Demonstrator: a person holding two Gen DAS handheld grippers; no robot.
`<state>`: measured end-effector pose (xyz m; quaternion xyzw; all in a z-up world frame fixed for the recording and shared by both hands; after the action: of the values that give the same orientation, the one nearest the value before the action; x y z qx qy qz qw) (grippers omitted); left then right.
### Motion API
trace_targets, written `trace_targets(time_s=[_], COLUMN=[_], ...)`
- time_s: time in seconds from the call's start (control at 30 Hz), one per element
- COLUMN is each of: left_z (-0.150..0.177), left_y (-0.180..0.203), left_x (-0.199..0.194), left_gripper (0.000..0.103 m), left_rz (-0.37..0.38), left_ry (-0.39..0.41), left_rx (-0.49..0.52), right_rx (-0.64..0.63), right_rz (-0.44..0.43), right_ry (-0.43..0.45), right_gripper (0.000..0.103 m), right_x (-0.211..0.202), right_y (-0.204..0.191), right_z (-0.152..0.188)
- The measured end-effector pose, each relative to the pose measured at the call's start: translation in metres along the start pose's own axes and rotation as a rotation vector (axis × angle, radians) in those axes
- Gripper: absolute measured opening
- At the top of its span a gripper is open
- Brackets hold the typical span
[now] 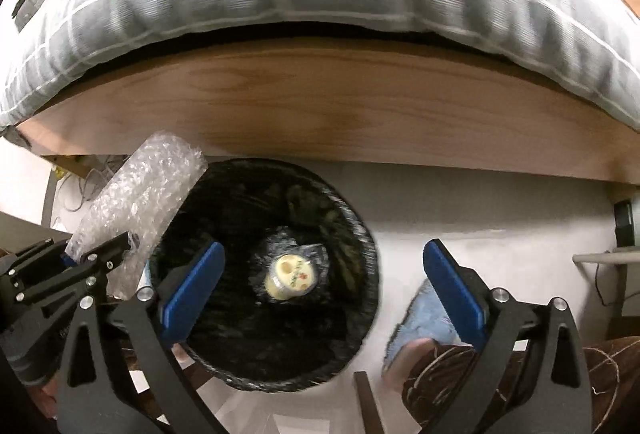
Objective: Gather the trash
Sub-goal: 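Open the right tool to drop the cup while the left tool drops the bubble wrap, then raise both open tools from the bin back toward the bed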
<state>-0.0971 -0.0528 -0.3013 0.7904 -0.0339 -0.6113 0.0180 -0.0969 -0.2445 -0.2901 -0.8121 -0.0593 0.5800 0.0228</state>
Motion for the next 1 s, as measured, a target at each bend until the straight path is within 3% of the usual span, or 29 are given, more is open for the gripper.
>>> trace_targets(time_s=[0.27, 0.57, 0.63, 0.73, 1.0], left_z=[0.0, -0.003, -0.001, -0.001, -0.008], left_y=[0.046, 0.059, 0.057, 0.05, 0.037], left_x=[0.012, 0.013, 0.015, 0.016, -0.006], left_gripper=[0.02, 0.026, 0.045, 0.062, 0.089], left_rz=[0.032, 0.015, -0.022, -0.048, -0.075], left_ry=[-0.018, 0.009, 0.01, 0.016, 0.085], left_rx=[0.072, 0.1, 0.104, 0.087, 0.067], right_rx=[0.079, 0.095, 0.096, 0.082, 0.051], right_rz=[0.037, 0.06, 0.06, 0.056, 0.051], right_ry=[0.019, 0.04, 0.04, 0.041, 0.086], right_gripper=[0.095, 0.095, 0.095, 0.095, 0.095], right_x=[-0.013, -0.023, -0.023, -0.018, -0.035], right_y=[0.043, 0.058, 0.058, 0.055, 0.046], right_z=[0.005, 0.001, 0.001, 0.004, -0.001])
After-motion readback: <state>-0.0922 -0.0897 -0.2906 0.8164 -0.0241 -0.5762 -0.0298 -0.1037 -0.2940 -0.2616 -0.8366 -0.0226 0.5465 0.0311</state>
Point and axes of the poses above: each gripper's, at about its wrist camera, not at the fingertips, and x roughly the way its jaws point, y to its right, z to its underside, the point moved 5 cm from there along x, roughly the way its jaws point, and after that the axes turned 2 degrees about x, right-handed, at the moved point
